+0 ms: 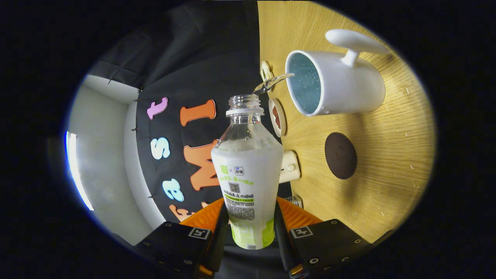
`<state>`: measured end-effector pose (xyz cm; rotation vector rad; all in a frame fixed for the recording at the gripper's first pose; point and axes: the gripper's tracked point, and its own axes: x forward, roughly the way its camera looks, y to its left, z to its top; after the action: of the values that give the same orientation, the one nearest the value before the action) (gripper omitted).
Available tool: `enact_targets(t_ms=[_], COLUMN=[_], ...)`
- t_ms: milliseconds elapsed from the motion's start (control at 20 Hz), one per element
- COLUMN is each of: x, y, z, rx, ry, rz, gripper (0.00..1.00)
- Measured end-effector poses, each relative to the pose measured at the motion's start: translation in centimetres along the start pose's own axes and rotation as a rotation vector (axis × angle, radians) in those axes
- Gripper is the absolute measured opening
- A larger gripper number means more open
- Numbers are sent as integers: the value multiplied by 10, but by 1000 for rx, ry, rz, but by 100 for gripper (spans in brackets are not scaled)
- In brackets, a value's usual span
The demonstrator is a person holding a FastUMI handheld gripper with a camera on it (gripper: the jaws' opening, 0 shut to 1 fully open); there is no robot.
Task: Take the bottle from table, then pour the juice into the cup, finally place the bottle on the coaster
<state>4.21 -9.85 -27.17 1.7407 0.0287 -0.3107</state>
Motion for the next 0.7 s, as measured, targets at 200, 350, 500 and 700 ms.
enact_targets(t_ms=[200, 350, 500, 700], x=[1, 1, 2, 2], y=[5, 7, 9, 14], z=[2, 2, 3, 4], rx=[23, 35, 45, 65], ry=[-4, -6, -8, -8], rz=[9, 11, 15, 19], gripper=[60, 60, 60, 60])
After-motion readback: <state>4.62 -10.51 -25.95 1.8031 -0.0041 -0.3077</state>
